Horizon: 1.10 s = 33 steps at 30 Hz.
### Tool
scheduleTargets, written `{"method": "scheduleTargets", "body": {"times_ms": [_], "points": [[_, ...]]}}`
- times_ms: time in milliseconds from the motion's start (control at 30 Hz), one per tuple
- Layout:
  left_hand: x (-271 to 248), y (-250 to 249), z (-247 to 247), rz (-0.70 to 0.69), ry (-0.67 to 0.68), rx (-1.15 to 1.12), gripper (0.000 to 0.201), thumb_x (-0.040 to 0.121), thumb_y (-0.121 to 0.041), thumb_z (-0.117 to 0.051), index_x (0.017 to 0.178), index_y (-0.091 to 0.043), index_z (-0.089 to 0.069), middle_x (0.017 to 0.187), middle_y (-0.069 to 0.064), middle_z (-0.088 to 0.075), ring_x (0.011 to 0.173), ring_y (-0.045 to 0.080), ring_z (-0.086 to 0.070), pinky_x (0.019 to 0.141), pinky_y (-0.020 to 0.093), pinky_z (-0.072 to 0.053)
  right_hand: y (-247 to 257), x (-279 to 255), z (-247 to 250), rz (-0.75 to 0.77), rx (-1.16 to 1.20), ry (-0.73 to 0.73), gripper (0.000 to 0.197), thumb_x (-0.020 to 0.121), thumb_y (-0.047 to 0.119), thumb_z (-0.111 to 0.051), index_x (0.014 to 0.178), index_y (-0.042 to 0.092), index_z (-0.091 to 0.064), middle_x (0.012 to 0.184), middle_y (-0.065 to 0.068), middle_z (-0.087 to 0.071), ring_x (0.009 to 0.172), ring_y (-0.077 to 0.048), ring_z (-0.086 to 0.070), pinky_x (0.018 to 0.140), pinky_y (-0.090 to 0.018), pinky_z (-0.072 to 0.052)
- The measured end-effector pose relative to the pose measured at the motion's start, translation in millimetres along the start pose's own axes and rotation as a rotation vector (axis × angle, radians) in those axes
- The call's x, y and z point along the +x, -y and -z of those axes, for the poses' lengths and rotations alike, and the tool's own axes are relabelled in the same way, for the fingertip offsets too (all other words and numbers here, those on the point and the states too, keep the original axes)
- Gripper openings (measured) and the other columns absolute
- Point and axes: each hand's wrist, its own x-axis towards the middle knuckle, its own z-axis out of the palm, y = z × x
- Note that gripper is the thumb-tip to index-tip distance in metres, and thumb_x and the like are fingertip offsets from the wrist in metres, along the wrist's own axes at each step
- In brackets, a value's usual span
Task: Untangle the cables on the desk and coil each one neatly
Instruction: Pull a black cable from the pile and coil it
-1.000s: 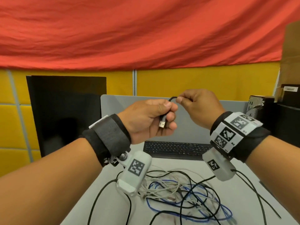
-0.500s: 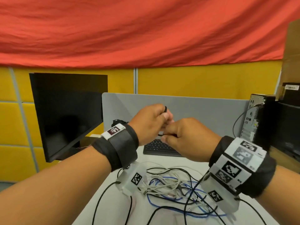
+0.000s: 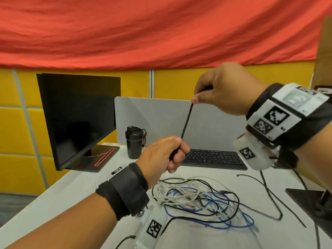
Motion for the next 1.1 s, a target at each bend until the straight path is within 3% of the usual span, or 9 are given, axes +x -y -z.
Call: {"method": "scheduleTargets", "body": {"times_ms": [133, 267, 333, 433, 533, 633, 733, 900, 1100], "points": [[-17, -6, -6, 0.009, 0.102, -0.096, 0.031, 0.1, -0.027, -0.04, 0.085, -0.011, -0.063, 0.06, 0.0, -0.04, 0.048, 0.012, -0.03, 0.047, 0.026, -0.027, -21, 8, -7, -0.089, 0.049, -0.066, 0.014, 0.082, 0.036, -0.075, 0.08, 0.022, -0.073, 0.071, 0.011, -0.065, 0.064, -0.003, -0.058, 0.053, -0.021, -0.039], [-10, -43, -14, -0.105, 0.176, -0.271, 0.024, 0.096, -0.024, -0.046, 0.083, -0.015, -0.064, 0.061, -0.001, -0.043, 0.047, 0.01, -0.034, 0.046, 0.023, -0.032, -35, -22, -69, -0.15, 0.105, 0.169, 0.017, 0.092, 0.034, -0.065, 0.096, 0.019, -0.073, 0.079, 0.008, -0.067, 0.077, -0.013, -0.06, 0.07, -0.025, -0.041], [2, -56, -14, -0.142, 0.079, -0.333, 0.022, 0.1, -0.019, -0.045, 0.087, -0.013, -0.061, 0.062, -0.001, -0.047, 0.047, 0.009, -0.036, 0.046, 0.023, -0.034, -27, -45, -100, -0.139, 0.261, 0.288, 0.015, 0.094, 0.032, -0.061, 0.095, 0.023, -0.074, 0.072, 0.016, -0.064, 0.07, -0.005, -0.057, 0.071, -0.026, -0.044], [21, -55, -7, -0.157, -0.129, -0.284, 0.024, 0.106, -0.016, -0.037, 0.093, -0.011, -0.056, 0.069, 0.002, -0.055, 0.052, 0.011, -0.045, 0.053, 0.025, -0.04, -6, -66, -125, -0.054, 0.366, 0.357, 0.025, 0.097, 0.033, -0.057, 0.072, 0.036, -0.062, 0.059, 0.022, -0.057, 0.057, 0.003, -0.049, 0.06, -0.017, -0.037], [31, -37, 0, -0.116, -0.187, -0.053, 0.026, 0.108, -0.015, -0.033, 0.094, -0.01, -0.054, 0.078, 0.006, -0.067, 0.06, 0.013, -0.059, 0.064, 0.029, -0.051, 8, -69, -124, 0.05, 0.244, 0.407, 0.022, 0.098, 0.036, -0.053, 0.078, 0.032, -0.062, 0.06, 0.012, -0.054, 0.057, -0.004, -0.047, 0.057, -0.023, -0.038], [30, -17, 8, -0.11, -0.162, 0.26, 0.026, 0.106, -0.013, -0.036, 0.089, -0.011, -0.055, 0.071, -0.005, -0.069, 0.06, 0.006, -0.061, 0.059, 0.021, -0.052, 13, -63, -103, 0.087, 0.094, 0.39, 0.019, 0.096, 0.033, -0.055, 0.084, 0.026, -0.068, 0.064, 0.01, -0.054, 0.06, -0.01, -0.048, 0.058, -0.027, -0.037], [22, 1, 11, -0.094, -0.145, 0.353, 0.031, 0.104, -0.013, -0.041, 0.076, -0.014, -0.053, 0.057, -0.008, -0.063, 0.051, 0.005, -0.056, 0.051, 0.017, -0.046, 14, -52, -83, 0.079, 0.015, 0.329, 0.016, 0.091, 0.034, -0.06, 0.086, 0.024, -0.072, 0.076, 0.007, -0.068, 0.07, -0.015, -0.059, 0.064, -0.032, -0.048], [12, 18, 2, 0.008, -0.19, 0.083, 0.028, 0.094, -0.022, -0.043, 0.073, -0.018, -0.06, 0.061, 0.002, -0.053, 0.05, 0.016, -0.041, 0.051, 0.03, -0.035, 12, -34, -78, 0.087, 0.01, 0.277, 0.011, 0.089, 0.036, -0.066, 0.087, 0.027, -0.072, 0.079, 0.007, -0.07, 0.077, -0.014, -0.061, 0.07, -0.033, -0.051], [-5, 14, -7, 0.011, -0.133, -0.146, 0.026, 0.104, -0.018, -0.038, 0.091, -0.008, -0.059, 0.061, 0.0, -0.044, 0.049, 0.012, -0.032, 0.048, 0.025, -0.031, -12, -13, -89, -0.056, 0.313, 0.229, 0.004, 0.087, 0.031, -0.071, 0.086, 0.028, -0.074, 0.083, 0.011, -0.072, 0.08, -0.005, -0.065, 0.075, -0.028, -0.05]]}}
